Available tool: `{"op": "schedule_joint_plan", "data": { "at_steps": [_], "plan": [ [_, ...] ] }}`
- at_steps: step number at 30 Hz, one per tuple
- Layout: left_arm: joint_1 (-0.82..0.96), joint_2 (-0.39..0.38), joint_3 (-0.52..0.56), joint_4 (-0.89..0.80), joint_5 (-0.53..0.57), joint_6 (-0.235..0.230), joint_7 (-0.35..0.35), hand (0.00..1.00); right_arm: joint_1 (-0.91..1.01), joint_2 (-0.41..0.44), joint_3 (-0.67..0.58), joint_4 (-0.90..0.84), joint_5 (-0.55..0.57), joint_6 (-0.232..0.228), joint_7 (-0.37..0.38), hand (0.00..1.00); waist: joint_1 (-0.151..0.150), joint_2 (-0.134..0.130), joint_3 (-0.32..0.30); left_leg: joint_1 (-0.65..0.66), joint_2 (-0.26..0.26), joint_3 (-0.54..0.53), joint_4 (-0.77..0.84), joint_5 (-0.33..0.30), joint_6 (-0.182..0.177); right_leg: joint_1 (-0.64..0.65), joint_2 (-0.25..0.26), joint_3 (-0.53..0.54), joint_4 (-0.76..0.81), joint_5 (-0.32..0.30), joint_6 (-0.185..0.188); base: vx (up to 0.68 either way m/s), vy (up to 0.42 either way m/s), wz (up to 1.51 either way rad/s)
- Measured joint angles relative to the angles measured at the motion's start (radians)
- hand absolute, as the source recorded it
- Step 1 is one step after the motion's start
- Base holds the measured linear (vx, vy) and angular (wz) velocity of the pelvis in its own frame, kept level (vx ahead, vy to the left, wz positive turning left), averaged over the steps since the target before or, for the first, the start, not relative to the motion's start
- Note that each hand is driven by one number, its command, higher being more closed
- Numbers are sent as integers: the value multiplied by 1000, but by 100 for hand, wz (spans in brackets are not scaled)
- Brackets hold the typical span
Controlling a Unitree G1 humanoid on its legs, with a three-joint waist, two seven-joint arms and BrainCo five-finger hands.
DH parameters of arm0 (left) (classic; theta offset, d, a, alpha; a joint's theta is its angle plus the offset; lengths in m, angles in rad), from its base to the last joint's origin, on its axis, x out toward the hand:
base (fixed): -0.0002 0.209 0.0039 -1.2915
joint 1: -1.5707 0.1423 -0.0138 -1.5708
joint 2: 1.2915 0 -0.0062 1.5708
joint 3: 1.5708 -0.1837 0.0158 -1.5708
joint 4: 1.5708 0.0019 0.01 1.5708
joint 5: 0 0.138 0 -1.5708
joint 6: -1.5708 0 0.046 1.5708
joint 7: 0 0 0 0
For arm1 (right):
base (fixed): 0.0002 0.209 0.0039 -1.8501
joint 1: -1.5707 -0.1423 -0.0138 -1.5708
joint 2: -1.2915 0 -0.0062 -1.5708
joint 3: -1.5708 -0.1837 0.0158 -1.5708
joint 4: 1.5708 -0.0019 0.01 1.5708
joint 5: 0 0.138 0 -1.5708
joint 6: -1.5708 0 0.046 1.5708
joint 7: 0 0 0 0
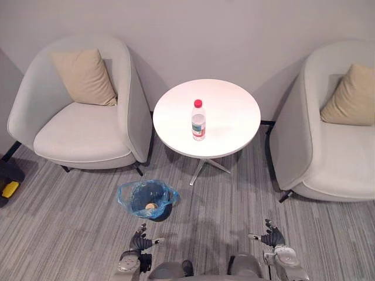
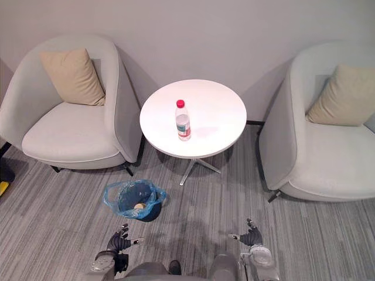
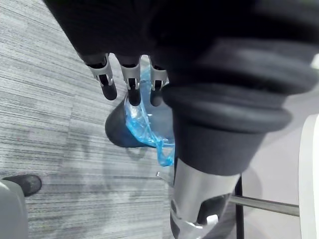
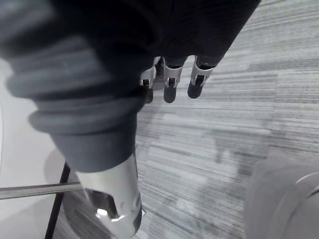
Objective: Gather rubbish on tea table into small bin, then transfer packed bag to large trash can.
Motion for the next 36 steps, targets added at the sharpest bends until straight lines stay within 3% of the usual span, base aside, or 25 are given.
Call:
{"op": "schedule_joint_plan", "data": {
  "at_steps": [1,2,3,4,7,9,11,13,15,16,17,19,25,30,36],
  "plan": [
    [-3,0,0,0,0,0,0,0,2,-3,-1,0,0,0,0,0,-1,3,2,30,35,-18,2,-10,-22,-15,56,33,-228,62,-11,348,-207,57],
    [-3,3,0,0,0,0,0,0,7,-3,-1,0,0,0,0,0,0,-3,-1,39,38,-25,2,-19,-38,-13,66,44,-309,106,-11,355,-226,60],
    [-3,7,0,1,0,0,0,0,14,-2,-1,0,1,0,0,0,-1,-17,-4,50,36,-38,3,-35,-64,-7,70,63,-387,201,-21,384,-257,48],
    [-16,-12,-2,24,1,3,-2,0,26,-20,-8,11,1,5,-4,0,1,7,-4,70,72,-78,0,-68,-110,26,98,48,-394,290,-66,369,-267,40],
    [-26,-12,-1,31,2,1,-1,0,16,-22,-13,7,2,4,-4,0,-12,17,-7,55,103,-117,27,-63,-118,29,116,1,-367,227,-91,277,-259,38],
    [-45,-16,0,28,2,0,-2,0,31,-6,-23,6,3,4,-4,0,-27,23,-1,-1,138,-124,189,-68,-159,101,129,-55,-411,201,-101,229,-220,74],
    [-49,-32,1,25,3,0,-3,0,50,7,-20,-3,5,4,-7,0,-15,29,3,-95,182,-94,430,-67,-194,191,153,-78,-471,191,-116,170,-151,35],
    [-37,-56,-3,26,3,1,-5,0,58,6,-25,-8,12,3,-10,0,0,35,3,-153,211,-26,490,-72,-185,249,166,-87,-520,194,-119,164,-83,7],
    [-35,-58,-3,26,3,1,-4,0,54,6,-30,-15,13,0,-22,0,3,47,-4,-198,194,6,332,-67,-165,265,162,-85,-535,195,-112,142,25,-1],
    [-36,-57,-3,26,3,1,-4,0,50,4,-33,-15,13,-1,-23,0,2,56,-7,-204,184,-8,237,-37,-158,263,163,-84,-528,192,-103,173,92,-13],
    [-40,-54,-3,27,3,2,-4,0,43,3,-39,-11,14,1,-23,0,5,70,-5,-195,170,-17,159,45,-146,261,161,-68,-507,181,-89,207,75,-13],
    [-37,-41,-5,27,2,2,-3,0,43,10,-45,-20,18,0,-23,0,8,49,-9,-160,138,-11,102,64,-136,262,146,-54,-516,181,-81,200,60,-3],
    [-42,-9,-15,30,4,5,-3,0,40,10,-49,-18,22,-1,-23,0,5,33,-16,-69,97,-6,-25,104,-125,308,129,-16,-552,184,-77,96,47,3],
    [-44,0,-32,50,5,9,-3,0,27,11,-46,-19,12,0,-23,0,4,25,-27,-32,93,-6,-140,163,-134,294,135,-7,-564,184,-77,-20,-36,-2],
    [-15,13,-37,48,5,11,-3,0,50,10,-41,-135,2,1,-23,0,2,6,-48,-13,100,2,-174,173,-138,279,147,18,-562,184,-78,-38,-29,-11]
  ]
}}
